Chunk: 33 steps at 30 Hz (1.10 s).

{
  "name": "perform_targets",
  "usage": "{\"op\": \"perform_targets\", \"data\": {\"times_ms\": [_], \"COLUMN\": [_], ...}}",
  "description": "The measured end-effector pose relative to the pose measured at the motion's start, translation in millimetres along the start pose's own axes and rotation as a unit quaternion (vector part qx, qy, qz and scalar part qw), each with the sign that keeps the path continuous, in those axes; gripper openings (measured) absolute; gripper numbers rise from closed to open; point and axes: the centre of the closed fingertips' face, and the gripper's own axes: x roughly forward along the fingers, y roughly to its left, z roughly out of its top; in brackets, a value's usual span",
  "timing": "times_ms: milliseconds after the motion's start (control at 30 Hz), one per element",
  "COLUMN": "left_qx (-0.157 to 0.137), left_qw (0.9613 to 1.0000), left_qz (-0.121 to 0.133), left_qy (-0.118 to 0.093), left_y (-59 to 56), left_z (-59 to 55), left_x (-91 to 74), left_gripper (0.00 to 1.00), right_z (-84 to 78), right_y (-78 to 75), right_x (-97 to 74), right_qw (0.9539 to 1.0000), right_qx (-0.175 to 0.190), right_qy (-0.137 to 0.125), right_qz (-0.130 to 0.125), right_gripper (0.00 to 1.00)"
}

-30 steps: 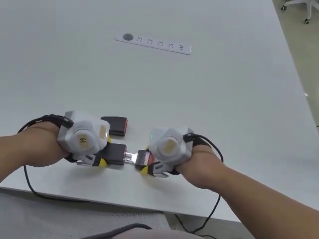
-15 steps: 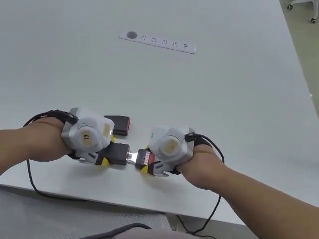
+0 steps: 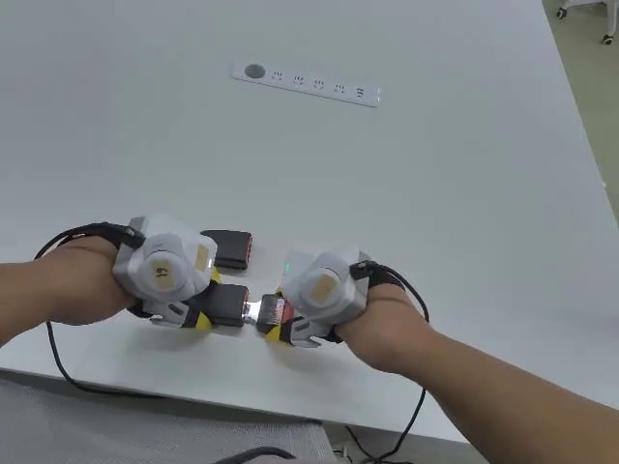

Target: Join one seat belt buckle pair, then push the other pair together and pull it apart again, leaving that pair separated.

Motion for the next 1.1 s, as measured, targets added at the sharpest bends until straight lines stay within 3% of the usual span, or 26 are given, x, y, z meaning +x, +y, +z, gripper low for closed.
{"op": "perform_targets", "data": {"times_ms": [333, 733, 1100], "left_qx": [0.003, -0.006, -0.004], "left_qw": [1.0, 1.0, 0.9999], "left_qz": [-0.001, 0.004, 0.005], "left_qy": [0.003, -0.005, -0.014], "left_y": [-0.1, -1.2, -1.3], "left_z": [2.0, 1.3, -0.4], "left_x": [-1.2, -0.7, -1.7], "left_gripper": [0.32, 0.33, 0.32], "right_z": [12.4, 9.5, 6.1], "right_y": [1.0, -0.3, -2.0], "right_x": [7.6, 7.7, 3.2], "right_qw": [0.9999, 0.9999, 0.9999], "right_qx": [0.001, 0.009, -0.011], "right_qy": [-0.013, -0.011, 0.003], "right_qz": [-0.004, -0.004, -0.008], "right_gripper": [0.3, 0.3, 0.3]}}
